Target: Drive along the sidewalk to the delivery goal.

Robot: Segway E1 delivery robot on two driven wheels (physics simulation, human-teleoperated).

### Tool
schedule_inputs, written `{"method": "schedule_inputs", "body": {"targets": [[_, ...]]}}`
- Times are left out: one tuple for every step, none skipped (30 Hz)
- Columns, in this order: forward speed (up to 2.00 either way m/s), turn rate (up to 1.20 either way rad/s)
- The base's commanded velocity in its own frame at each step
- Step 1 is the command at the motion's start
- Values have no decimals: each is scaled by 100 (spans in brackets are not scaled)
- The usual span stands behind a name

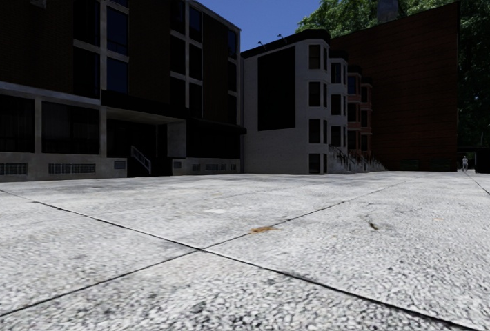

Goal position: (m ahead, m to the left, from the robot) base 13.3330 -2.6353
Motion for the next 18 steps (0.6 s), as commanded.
{"method": "schedule_inputs", "body": {"targets": [[200,0],[200,0],[200,0],[200,0],[200,0],[200,0],[200,0],[200,0],[200,0],[200,0],[200,0],[200,0],[200,0],[200,0],[200,0],[200,0],[200,0],[200,0]]}}
